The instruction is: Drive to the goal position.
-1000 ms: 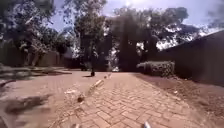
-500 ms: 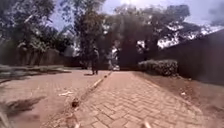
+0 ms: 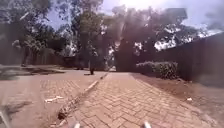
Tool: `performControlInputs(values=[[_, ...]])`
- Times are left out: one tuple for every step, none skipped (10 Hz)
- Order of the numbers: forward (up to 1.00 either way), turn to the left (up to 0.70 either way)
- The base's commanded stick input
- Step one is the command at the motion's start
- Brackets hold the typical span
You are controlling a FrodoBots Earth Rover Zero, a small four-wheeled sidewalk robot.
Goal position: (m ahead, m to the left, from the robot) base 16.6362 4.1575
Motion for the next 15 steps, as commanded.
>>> performControlInputs(values=[[0.7,0.0],[0.7,0.0],[0.7,0.0],[0.7,0.0],[0.7,-0.06],[0.7,-0.21],[0.7,-0.35],[0.7,-0.35],[0.7,-0.35],[0.7,-0.35],[0.7,-0.35],[0.7,0.0],[0.7,0.0],[0.7,0.0],[0.7,0.0]])
